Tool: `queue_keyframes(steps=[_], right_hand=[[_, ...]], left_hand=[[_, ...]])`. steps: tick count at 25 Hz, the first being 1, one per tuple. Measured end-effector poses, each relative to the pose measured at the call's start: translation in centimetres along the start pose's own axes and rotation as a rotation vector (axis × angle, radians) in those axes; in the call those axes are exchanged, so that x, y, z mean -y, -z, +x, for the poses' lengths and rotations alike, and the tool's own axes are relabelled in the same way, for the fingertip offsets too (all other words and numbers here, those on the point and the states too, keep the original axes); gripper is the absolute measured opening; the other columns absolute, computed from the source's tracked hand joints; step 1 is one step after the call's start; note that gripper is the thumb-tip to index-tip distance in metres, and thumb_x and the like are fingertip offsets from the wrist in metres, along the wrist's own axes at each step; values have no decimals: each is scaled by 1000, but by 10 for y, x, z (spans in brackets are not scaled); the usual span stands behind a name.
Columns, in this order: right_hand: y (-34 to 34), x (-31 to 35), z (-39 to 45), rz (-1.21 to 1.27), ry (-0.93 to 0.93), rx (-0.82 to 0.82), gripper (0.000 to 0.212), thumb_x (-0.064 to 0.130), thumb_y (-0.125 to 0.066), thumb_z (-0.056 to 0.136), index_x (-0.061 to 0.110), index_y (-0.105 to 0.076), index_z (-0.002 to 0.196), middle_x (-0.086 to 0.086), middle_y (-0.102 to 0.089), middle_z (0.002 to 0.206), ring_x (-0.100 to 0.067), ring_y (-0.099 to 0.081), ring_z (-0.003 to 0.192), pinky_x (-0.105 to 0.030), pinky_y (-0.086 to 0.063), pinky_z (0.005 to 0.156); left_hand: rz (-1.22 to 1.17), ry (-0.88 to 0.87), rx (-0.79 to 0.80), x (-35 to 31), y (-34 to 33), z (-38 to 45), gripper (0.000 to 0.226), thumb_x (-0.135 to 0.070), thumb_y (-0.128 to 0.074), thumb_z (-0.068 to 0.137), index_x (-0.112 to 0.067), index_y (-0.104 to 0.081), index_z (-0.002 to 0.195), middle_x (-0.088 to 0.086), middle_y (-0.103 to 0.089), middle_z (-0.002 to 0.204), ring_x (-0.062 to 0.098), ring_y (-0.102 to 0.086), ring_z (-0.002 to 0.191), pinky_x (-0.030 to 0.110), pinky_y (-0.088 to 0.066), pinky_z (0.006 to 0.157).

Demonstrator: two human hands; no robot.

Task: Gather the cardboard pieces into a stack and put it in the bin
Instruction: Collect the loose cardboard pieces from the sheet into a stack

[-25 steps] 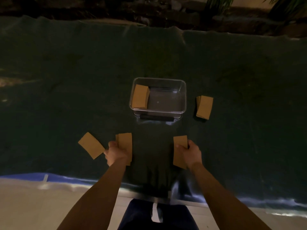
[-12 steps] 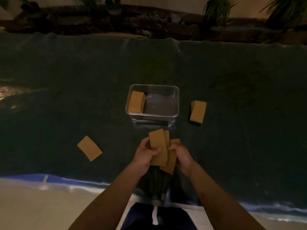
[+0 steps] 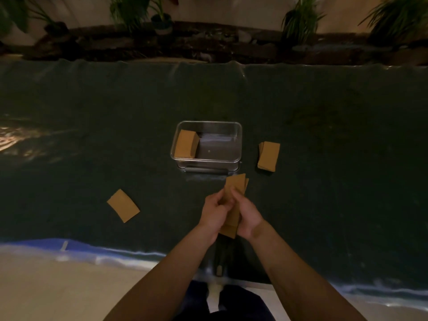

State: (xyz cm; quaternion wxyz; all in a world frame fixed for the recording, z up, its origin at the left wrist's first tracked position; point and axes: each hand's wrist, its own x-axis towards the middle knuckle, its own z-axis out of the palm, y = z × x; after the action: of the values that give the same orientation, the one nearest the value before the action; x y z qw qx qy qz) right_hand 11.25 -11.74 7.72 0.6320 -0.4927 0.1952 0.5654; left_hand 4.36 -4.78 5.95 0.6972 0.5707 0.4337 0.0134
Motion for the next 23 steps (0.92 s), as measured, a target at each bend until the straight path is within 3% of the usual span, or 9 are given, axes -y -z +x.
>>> queue_keyframes(steps=[2,4,7,10,13,15,17,21,23], right_hand=[[-6,3,-3,-22,3,1,43,41,-54,96,15,-60,129,-17,-65,125,-33,-61,116,-50,-48,96],[-11,9,-7,-163,14,-20,35,40,-51,98,18,-59,124,-14,-66,114,-30,-63,102,-44,-51,77],[-26,14,-10,-357,57,-49,32,32,-55,96,14,-63,122,-12,-69,97,-26,-65,85,-36,-52,67],[-53,12,-9,-403,47,22,30,33,-59,94,16,-65,118,-15,-71,102,-30,-67,93,-41,-56,79],[-91,4,-4,-480,32,90,23,34,-59,92,25,-64,113,-14,-68,113,-33,-62,106,-48,-52,88],[-113,-1,1,-508,26,116,15,24,-58,92,26,-62,106,-13,-65,114,-32,-60,107,-47,-49,88],[-134,-6,9,-514,11,136,28,14,-58,87,23,-61,113,-15,-63,119,-33,-58,111,-49,-48,93],[-169,-14,24,-429,12,138,34,12,-58,86,21,-62,118,-15,-63,119,-35,-56,113,-50,-49,92],[-185,-20,34,-405,25,116,42,14,-61,83,23,-60,124,-15,-61,123,-36,-55,115,-53,-48,94]], left_hand=[[328,-30,-8,-10,4,-7,47,-51,-55,92,-38,-54,137,-10,-31,146,20,-31,138,42,-28,116],[610,-117,-57,-22,16,-11,65,-50,-51,95,-32,-29,153,-2,-10,160,31,-16,145,47,-22,119],[582,-272,178,-41,52,-16,110,-47,-75,79,-47,8,152,-9,6,164,23,2,152,54,-17,121],[980,-383,433,-57,84,-20,141,-45,-89,59,-58,25,142,-14,27,161,18,21,149,51,1,119],[1178,-454,362,-64,119,-13,147,-51,-89,56,-55,30,141,-8,42,155,21,36,142,46,12,113],[1163,-453,316,-66,144,-9,146,-51,-89,55,-54,27,143,-6,39,157,21,36,143,45,14,114],[1145,-500,297,-69,169,-8,141,-46,-90,56,-51,19,147,-8,24,160,20,24,147,45,9,117],[989,-538,338,-76,205,-3,129,-28,-89,62,-53,5,146,-16,3,151,28,-15,144,44,-23,119],[993,-544,353,-79,223,3,135,-31,-90,61,-56,13,145,-17,13,155,28,-5,148,46,-18,121]])
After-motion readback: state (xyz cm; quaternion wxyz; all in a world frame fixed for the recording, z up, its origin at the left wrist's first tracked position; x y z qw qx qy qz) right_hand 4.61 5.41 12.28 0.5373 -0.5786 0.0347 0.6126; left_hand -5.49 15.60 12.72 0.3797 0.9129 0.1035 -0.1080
